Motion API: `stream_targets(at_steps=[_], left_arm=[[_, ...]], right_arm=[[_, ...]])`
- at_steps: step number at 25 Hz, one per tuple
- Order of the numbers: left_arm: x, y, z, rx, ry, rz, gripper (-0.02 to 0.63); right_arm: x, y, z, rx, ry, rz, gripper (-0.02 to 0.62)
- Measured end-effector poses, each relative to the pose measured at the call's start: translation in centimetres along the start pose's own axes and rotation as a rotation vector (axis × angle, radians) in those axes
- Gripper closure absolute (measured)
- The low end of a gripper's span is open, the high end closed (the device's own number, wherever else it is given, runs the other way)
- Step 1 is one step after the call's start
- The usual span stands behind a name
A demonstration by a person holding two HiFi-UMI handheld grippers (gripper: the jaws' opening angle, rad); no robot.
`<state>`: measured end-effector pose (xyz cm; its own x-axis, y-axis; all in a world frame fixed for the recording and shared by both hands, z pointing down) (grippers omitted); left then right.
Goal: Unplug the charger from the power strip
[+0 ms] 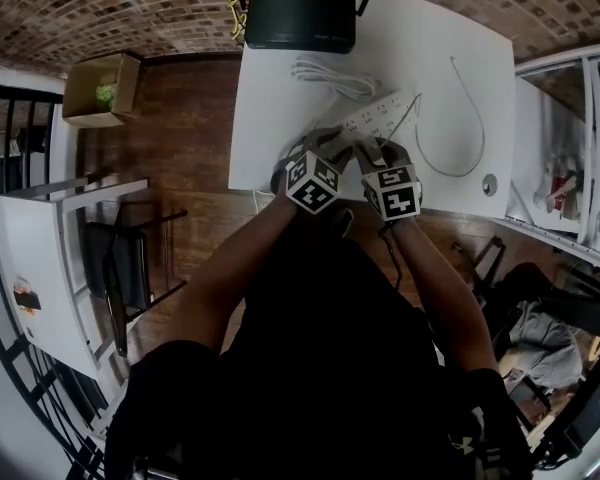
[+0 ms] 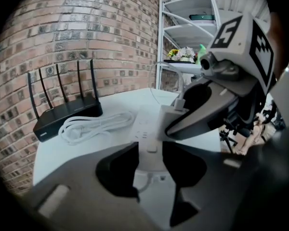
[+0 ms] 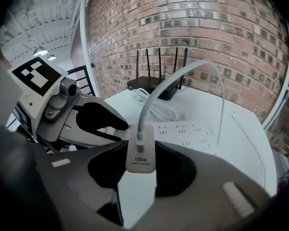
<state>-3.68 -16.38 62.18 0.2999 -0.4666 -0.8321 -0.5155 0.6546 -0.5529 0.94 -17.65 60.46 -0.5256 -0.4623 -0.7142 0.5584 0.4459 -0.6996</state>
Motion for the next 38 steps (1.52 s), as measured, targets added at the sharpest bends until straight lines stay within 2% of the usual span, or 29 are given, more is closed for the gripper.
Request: stream_targets(at_steps=[9, 25, 32, 38], left_arm=[[0.0, -0.1, -0.1, 0.009, 0.045, -0.004, 0.451], [0.0, -0.3, 0.5, 0.004, 0.017, -0.039, 0.451], [0.1, -0.4, 0.1, 0.019, 0.029, -0.026, 0.451], [0.1, -0.4, 0.1, 0.031, 0.048, -0.027, 0.451]], right_arm=[[-0.4, 0.0, 0.3, -0.001, 0.000, 0.001, 0.457], [-0.4, 0.7, 0.1, -0.028, -0.014, 0.027, 0.458], [2.2, 2.6, 0.1, -0.040, 0.051, 0.123, 0.459], [1.8, 3.8, 0.6, -0.020, -0.047, 0.149, 0.457]])
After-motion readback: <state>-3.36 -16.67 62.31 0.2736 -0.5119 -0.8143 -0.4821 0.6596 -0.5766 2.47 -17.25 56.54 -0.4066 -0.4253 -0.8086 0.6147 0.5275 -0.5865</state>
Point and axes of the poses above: the fingertips, and each gripper's own axes: y backward along the fingers, z to its right, x out of its top, the point moved 2 cm from there along y, backward along the fingers, and after that the axes turned 6 degrees about z, right-handed, at the moved point
